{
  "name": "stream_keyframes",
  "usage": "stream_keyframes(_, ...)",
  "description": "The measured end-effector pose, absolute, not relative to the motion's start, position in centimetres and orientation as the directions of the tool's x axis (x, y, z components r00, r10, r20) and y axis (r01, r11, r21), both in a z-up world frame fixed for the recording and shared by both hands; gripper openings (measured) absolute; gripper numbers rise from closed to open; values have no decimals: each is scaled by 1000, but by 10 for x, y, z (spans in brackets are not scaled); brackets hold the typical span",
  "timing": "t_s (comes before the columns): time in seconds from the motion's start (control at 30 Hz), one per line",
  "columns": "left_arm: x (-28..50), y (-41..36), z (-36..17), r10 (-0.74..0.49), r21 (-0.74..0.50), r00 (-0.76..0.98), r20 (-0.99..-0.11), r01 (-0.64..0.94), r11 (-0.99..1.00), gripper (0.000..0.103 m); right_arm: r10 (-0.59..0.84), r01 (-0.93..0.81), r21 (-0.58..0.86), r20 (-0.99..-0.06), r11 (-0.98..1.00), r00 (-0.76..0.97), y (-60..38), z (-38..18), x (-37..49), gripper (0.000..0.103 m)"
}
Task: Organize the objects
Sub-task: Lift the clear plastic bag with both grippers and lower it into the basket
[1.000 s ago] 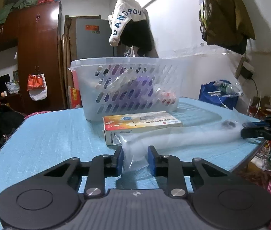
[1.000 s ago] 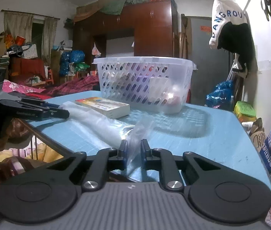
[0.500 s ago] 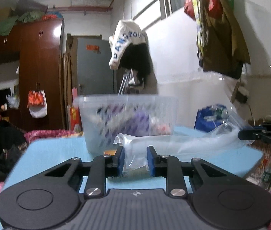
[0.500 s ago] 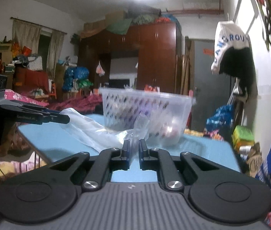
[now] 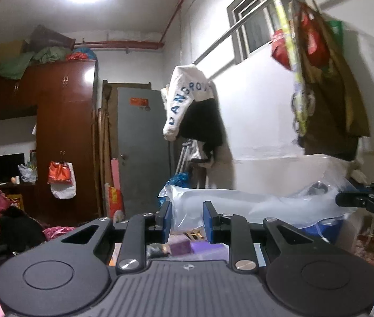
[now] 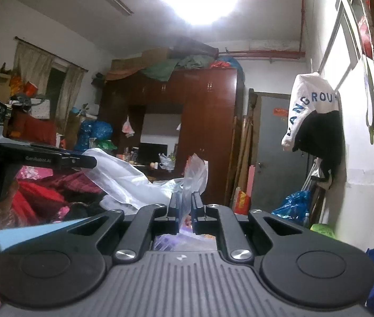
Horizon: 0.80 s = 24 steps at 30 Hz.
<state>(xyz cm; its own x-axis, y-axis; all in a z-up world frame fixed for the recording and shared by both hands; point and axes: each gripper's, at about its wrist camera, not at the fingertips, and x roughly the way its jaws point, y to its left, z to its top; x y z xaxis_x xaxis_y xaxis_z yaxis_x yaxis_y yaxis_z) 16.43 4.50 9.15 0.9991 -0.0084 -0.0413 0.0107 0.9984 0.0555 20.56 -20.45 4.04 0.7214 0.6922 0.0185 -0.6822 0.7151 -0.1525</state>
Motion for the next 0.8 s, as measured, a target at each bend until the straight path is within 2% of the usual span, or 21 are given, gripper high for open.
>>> stream_keyframes(0.37,251,64,101,61,41,988,-140,-56,998,29,647,-651,-83,-72,755,759,-175,44,277,9)
stream_keyframes(0.8,312,76,73,105,61,931,-349,-89,994,28,572,-600,25,-337,799,748,-156,27,328,9)
